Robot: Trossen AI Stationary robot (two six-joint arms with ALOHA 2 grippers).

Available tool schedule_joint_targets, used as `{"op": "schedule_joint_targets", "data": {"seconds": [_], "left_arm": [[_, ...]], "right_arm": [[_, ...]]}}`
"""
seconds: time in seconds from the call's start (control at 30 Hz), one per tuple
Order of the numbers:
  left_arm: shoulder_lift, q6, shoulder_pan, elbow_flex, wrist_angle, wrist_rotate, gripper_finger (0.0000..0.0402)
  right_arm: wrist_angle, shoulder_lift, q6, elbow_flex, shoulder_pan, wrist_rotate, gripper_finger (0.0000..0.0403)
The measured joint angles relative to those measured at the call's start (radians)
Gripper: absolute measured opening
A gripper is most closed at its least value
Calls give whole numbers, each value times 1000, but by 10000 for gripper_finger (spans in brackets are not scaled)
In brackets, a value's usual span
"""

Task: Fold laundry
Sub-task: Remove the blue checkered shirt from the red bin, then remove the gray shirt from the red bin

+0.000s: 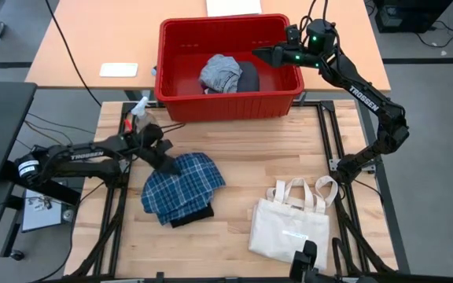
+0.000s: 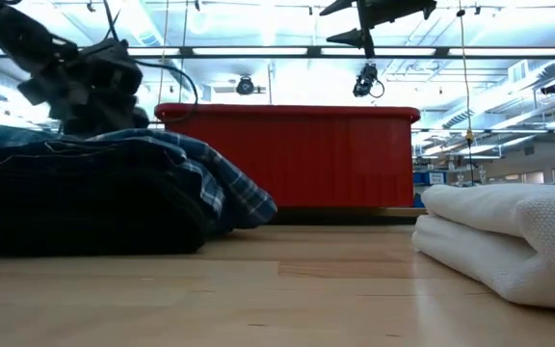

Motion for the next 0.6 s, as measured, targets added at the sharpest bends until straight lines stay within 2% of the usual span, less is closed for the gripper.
{"op": "schedule_joint_targets", "data": {"seconds": [0.23, 0.33, 0.43, 0.6], "left_arm": [[0, 125, -25, 144, -176, -324, 283], [0, 176, -50, 217, -214, -430, 283], [0, 232, -84, 296, -213, -508, 282], [1, 283, -106, 424, -170, -523, 273]], "right_arm": [[0, 0, 0, 0, 0, 0, 286], [0, 0, 0, 0, 0, 0, 286], [0, 0, -1, 0, 0, 1, 286], [15, 0, -2, 0, 0, 3, 286]]}}
